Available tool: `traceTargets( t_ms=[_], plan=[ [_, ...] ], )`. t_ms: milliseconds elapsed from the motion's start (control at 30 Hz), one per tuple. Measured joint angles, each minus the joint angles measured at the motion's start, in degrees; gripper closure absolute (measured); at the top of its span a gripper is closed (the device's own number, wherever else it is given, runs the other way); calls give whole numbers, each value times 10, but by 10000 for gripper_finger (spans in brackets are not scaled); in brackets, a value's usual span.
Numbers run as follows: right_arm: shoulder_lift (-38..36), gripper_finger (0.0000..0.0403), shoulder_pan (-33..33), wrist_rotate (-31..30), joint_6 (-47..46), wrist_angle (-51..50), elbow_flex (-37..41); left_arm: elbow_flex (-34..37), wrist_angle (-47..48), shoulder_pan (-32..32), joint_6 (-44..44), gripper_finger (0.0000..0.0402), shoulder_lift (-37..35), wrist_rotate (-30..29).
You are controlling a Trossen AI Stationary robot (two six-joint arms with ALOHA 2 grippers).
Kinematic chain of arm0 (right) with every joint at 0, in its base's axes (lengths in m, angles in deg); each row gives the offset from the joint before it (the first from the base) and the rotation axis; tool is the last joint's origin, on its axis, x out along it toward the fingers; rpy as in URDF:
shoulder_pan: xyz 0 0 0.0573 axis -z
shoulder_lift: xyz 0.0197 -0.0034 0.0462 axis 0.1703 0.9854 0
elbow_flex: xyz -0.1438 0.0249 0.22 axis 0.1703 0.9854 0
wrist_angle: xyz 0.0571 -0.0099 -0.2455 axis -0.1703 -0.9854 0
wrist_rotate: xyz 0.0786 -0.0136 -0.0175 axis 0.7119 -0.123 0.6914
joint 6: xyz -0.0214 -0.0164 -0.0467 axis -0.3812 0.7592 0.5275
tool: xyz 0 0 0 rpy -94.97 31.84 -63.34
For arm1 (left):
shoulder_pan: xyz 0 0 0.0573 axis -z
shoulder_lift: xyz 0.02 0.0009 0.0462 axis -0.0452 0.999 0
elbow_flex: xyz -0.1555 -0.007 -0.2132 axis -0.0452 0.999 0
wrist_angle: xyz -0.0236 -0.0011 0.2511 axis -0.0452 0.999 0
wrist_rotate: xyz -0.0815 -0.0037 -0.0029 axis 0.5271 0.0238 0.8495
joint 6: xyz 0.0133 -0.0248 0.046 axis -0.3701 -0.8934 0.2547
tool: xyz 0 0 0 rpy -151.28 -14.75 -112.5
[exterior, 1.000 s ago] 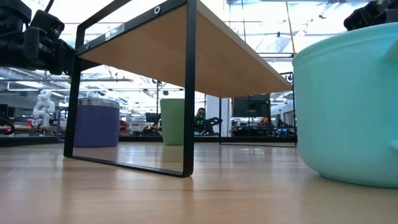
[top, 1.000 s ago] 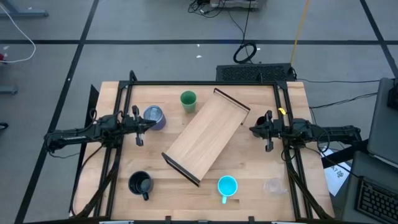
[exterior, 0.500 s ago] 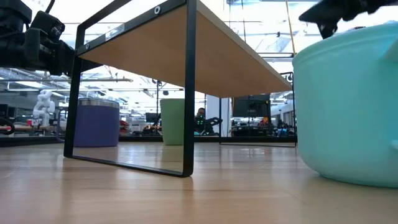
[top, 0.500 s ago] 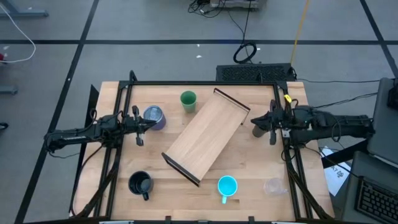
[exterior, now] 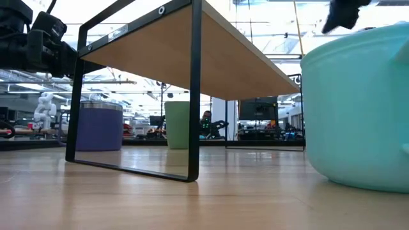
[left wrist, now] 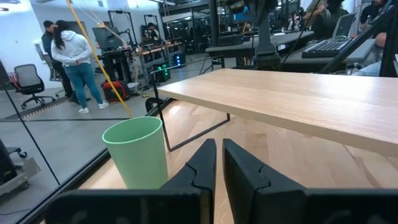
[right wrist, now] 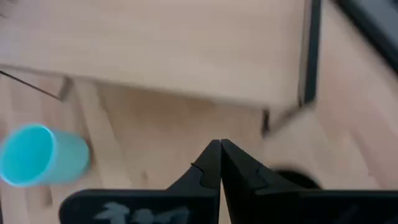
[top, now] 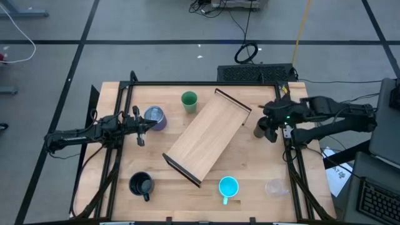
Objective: Stack small to large cups/mugs on shelf
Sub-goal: Put the black cup on the shelf
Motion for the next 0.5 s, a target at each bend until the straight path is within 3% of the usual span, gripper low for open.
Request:
traceTargets(
  t_ms=[233, 500],
  plan=[
    [63, 381, 0, 0, -89, -136, -34, 0, 0, 0, 0, 371, 0, 0],
    [83, 300, 0, 15, -116, -197, -35, 0, 0, 0, -14, 371, 0, 0]
  ],
)
